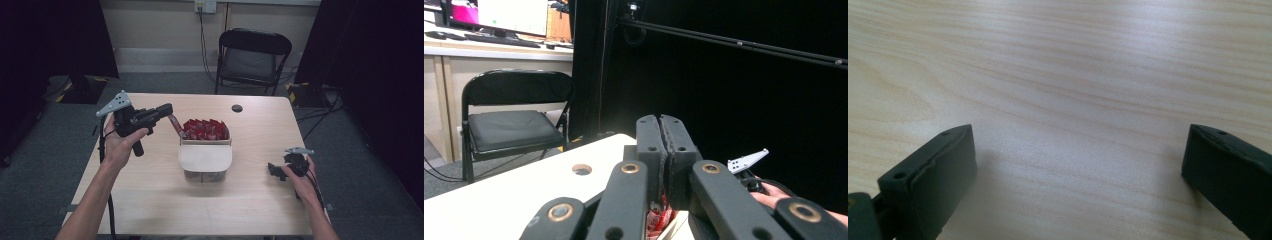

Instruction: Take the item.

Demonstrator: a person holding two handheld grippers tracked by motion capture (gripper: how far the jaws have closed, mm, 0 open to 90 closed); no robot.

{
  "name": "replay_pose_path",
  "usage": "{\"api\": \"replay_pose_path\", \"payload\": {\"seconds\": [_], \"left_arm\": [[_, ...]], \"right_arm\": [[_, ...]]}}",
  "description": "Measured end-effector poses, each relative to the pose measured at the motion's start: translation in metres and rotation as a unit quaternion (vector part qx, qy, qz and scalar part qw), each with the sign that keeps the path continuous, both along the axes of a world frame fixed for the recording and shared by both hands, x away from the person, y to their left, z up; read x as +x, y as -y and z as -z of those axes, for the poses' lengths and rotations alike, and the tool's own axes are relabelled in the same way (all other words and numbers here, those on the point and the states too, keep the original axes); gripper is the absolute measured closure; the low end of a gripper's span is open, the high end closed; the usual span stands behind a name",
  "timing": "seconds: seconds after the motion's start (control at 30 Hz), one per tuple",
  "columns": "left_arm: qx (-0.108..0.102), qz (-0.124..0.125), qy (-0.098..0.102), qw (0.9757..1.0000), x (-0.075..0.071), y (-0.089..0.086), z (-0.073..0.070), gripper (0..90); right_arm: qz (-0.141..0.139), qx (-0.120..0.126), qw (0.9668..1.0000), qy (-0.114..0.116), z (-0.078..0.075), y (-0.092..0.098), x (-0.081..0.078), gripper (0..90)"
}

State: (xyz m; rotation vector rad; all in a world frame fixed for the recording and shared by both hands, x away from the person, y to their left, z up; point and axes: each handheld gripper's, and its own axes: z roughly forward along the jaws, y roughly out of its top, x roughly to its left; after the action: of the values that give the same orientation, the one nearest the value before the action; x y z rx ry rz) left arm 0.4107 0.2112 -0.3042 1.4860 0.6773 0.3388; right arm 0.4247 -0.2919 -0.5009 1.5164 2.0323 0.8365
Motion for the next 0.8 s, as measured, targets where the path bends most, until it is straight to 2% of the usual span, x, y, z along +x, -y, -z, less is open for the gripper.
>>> {"api": "replay_pose_path", "payload": {"seconds": [0.2, 0.8], "left_arm": [[-0.004, -0.005, 0.003, 1.0000, 0.000, -0.006, -0.003, 88.0], [0.010, -0.041, 0.000, 0.9991, 0.001, -0.029, -0.004, 87.9]], "right_arm": [[0.000, 0.000, 1.0000, 0.000, 0.000, 0.000, 0.000, 0.5], [-0.002, 0.000, 1.0000, 0.000, 0.000, 0.000, 0.000, 0.5]]}}
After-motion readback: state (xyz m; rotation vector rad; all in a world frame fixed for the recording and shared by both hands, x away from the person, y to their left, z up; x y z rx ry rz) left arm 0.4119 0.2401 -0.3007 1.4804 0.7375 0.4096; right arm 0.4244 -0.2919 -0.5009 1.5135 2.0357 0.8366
